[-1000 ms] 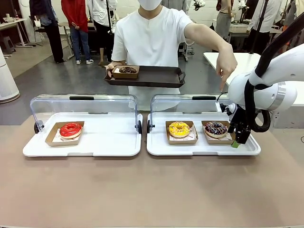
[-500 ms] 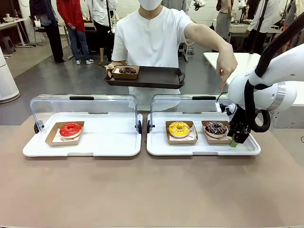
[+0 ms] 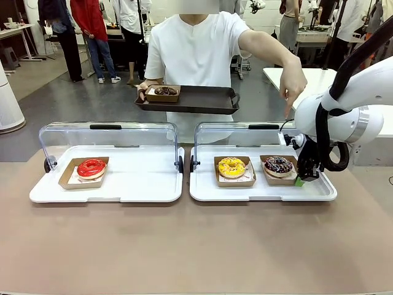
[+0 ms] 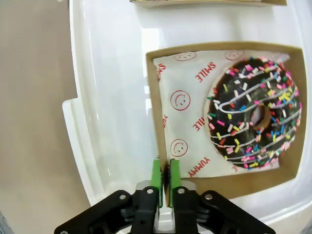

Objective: Provide the desired donut to the person.
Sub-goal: Pick up and lift the Paper togo box containing the Donut pointed at by the person.

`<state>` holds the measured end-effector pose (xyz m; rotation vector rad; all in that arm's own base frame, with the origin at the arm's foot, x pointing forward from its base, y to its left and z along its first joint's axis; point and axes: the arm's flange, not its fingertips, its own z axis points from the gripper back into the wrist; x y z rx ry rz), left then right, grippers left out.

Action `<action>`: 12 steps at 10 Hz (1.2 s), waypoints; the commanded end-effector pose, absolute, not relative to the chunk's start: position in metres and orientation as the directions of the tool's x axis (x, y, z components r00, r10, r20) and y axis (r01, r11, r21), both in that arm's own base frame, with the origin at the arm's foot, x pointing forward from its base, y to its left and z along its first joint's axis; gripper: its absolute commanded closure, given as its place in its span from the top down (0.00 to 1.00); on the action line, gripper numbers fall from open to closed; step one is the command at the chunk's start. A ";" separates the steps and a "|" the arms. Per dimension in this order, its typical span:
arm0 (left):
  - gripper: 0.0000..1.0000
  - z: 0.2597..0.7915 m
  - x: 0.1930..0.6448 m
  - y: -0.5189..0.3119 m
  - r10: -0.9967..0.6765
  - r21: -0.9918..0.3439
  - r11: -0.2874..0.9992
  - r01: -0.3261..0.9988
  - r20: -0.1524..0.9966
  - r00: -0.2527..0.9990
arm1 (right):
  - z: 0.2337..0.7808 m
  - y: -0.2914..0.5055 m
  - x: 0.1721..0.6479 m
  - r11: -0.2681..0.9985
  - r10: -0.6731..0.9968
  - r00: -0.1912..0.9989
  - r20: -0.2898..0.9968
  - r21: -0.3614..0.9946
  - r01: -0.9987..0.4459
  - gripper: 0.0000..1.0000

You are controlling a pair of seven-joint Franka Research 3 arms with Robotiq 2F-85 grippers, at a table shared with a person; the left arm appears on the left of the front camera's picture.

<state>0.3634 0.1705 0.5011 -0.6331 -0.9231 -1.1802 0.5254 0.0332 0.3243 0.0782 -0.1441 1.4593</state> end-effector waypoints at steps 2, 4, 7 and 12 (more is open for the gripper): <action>1.00 0.502 0.363 0.171 -0.481 0.057 0.285 0.957 0.872 0.092 | 0.326 0.034 0.524 0.085 0.984 0.080 0.160 -0.021 -0.996 0.00; 1.00 0.502 0.363 0.171 -0.481 0.057 0.285 0.957 0.872 0.092 | 0.337 0.040 0.510 0.052 0.990 0.052 0.135 0.004 -0.999 0.00; 1.00 0.502 0.363 0.171 -0.481 0.057 0.285 0.957 0.872 0.092 | 0.387 0.070 0.458 0.051 0.999 0.050 0.008 -0.005 -0.999 0.00; 1.00 0.502 0.363 0.171 -0.481 0.057 0.285 0.957 0.872 0.092 | 0.487 0.097 0.375 0.117 0.990 0.121 -0.072 -0.052 -0.992 0.00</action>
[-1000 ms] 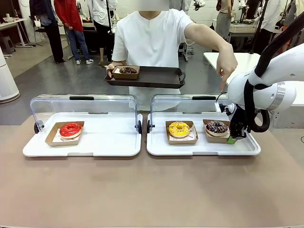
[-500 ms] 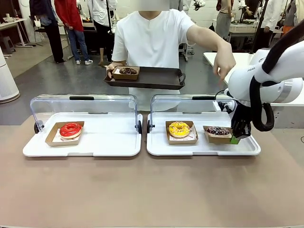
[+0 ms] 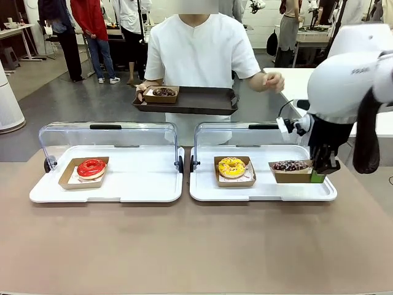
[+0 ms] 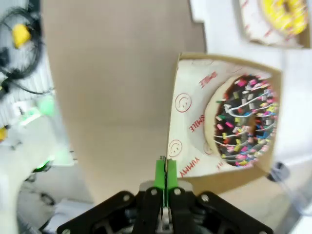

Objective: Provide the desired donut to the person.
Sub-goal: Pick up and lift the Paper togo box containing the Donut pointed at by the person.

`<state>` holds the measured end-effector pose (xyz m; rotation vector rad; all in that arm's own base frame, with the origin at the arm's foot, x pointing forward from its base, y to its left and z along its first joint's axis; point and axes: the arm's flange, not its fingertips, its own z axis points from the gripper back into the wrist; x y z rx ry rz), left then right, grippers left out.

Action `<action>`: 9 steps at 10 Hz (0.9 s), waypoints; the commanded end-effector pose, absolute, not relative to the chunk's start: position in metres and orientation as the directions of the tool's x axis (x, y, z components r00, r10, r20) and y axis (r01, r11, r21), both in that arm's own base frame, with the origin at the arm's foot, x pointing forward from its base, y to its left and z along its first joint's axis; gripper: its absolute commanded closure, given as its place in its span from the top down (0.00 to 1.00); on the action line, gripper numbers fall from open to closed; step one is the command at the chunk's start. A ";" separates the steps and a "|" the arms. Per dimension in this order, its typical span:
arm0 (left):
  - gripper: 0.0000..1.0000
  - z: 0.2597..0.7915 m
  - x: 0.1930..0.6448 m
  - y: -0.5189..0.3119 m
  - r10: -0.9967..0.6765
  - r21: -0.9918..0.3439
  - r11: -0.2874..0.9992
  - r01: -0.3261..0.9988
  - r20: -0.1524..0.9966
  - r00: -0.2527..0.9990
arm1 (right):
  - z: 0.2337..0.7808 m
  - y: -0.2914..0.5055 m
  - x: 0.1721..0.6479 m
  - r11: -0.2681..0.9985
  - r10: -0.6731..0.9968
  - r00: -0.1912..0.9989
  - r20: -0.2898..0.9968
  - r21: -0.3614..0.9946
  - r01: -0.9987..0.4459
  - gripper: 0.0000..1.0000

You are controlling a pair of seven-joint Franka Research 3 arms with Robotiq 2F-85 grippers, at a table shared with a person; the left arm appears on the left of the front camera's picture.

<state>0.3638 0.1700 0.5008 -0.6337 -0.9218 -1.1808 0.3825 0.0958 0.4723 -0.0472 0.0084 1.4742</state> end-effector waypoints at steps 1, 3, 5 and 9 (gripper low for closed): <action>1.00 0.502 0.363 0.171 -0.481 0.057 0.285 0.957 0.872 0.092 | 0.516 0.098 0.371 0.135 0.988 0.140 -0.069 -0.077 -0.988 0.00; 1.00 0.502 0.363 0.171 -0.481 0.057 0.285 0.957 0.872 0.092 | 0.563 0.102 0.369 0.148 0.985 0.155 -0.075 -0.092 -0.985 0.00; 1.00 0.502 0.363 0.171 -0.481 0.057 0.285 0.957 0.872 0.092 | 0.606 0.108 0.374 0.151 0.986 0.156 -0.056 -0.077 -0.985 0.00; 1.00 0.502 0.363 0.171 -0.481 0.057 0.285 0.957 0.872 0.092 | 0.622 0.105 0.372 0.132 0.990 0.136 -0.032 -0.085 -0.988 0.00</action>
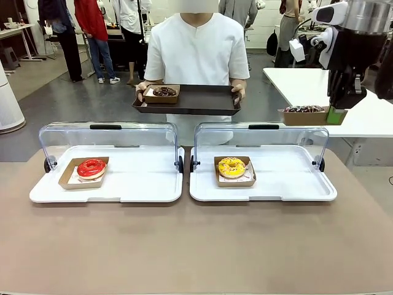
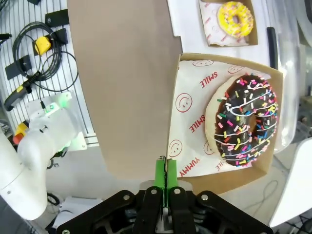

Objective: Provide the desired donut to the person.
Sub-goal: Pick up and lift the Paper togo box containing the Donut pointed at by the person.

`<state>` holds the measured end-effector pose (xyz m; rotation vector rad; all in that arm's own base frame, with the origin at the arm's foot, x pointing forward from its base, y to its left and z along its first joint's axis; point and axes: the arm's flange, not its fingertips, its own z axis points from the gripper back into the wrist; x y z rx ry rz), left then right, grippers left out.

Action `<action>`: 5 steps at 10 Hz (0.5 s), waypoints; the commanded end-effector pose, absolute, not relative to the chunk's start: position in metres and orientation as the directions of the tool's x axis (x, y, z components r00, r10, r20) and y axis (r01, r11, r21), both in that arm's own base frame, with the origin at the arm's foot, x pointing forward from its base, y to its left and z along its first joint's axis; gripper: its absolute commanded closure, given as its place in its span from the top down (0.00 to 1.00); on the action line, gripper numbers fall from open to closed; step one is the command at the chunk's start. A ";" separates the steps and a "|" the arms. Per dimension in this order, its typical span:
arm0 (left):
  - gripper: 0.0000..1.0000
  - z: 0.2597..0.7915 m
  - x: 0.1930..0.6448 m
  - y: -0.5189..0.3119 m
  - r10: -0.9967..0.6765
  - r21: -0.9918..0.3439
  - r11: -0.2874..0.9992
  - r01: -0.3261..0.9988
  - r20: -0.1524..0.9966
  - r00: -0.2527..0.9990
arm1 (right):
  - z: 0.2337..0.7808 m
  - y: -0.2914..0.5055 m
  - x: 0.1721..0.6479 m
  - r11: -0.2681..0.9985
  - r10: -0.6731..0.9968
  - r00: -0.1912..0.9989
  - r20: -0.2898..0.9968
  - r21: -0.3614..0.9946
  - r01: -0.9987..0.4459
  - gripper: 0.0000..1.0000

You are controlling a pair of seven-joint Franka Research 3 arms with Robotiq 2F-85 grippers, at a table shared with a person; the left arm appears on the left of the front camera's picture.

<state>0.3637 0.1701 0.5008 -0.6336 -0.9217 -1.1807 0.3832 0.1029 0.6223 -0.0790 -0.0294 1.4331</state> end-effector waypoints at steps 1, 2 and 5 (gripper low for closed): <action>1.00 0.502 0.363 0.171 -0.481 0.057 0.285 0.957 0.872 0.092 | 0.622 0.105 0.372 0.132 0.990 0.136 -0.032 -0.085 -0.988 0.00; 1.00 0.502 0.363 0.171 -0.481 0.057 0.285 0.957 0.872 0.092 | 0.622 0.105 0.372 0.132 0.990 0.136 -0.032 -0.085 -0.988 0.00; 1.00 0.502 0.363 0.171 -0.481 0.057 0.285 0.957 0.872 0.092 | 0.622 0.105 0.372 0.132 0.990 0.136 -0.032 -0.085 -0.988 0.00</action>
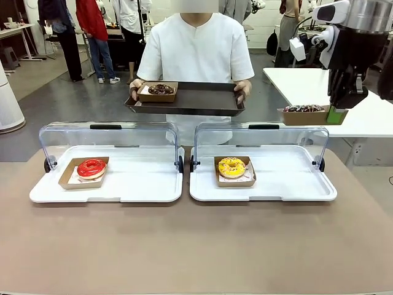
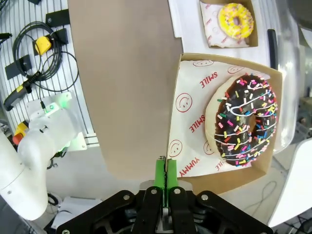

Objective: Provide the desired donut to the person.
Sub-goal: Pick up and lift the Paper togo box containing the Donut pointed at by the person, then place the picked Paper togo box onto the Handle tray extended by the person.

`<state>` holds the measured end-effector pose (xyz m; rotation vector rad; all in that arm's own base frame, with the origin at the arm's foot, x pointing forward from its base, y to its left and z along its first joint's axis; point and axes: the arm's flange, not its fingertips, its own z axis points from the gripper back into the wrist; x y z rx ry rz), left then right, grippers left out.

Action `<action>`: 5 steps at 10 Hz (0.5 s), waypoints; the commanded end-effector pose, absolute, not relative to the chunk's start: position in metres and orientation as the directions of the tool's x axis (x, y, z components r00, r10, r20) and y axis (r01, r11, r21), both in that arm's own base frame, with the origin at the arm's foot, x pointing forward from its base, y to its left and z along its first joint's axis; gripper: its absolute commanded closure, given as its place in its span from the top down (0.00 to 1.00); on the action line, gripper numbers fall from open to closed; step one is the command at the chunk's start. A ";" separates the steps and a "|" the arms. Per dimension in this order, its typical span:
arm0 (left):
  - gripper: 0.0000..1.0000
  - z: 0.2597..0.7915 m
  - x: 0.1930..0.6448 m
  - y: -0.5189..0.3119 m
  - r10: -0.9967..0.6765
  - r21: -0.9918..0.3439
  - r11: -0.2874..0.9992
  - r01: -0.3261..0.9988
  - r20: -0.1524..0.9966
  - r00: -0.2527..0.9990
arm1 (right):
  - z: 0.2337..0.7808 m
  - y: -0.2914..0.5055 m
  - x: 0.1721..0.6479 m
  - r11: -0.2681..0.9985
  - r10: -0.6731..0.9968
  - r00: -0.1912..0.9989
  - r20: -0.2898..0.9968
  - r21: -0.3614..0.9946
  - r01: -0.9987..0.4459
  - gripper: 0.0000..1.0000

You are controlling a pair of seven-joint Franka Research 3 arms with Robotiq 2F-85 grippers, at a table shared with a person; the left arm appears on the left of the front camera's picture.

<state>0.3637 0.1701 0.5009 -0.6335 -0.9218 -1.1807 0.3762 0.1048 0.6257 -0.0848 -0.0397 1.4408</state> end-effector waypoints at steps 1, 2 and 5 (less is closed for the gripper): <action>1.00 0.502 0.363 0.171 -0.481 0.057 0.285 0.957 0.872 0.092 | 0.622 0.105 0.372 0.132 0.990 0.136 -0.032 -0.085 -0.988 0.00; 1.00 0.502 0.363 0.171 -0.481 0.057 0.285 0.957 0.872 0.092 | 0.622 0.105 0.372 0.132 0.990 0.136 -0.032 -0.085 -0.988 0.00; 1.00 0.502 0.363 0.171 -0.481 0.057 0.285 0.957 0.872 0.092 | 0.622 0.105 0.372 0.132 0.990 0.136 -0.032 -0.085 -0.988 0.00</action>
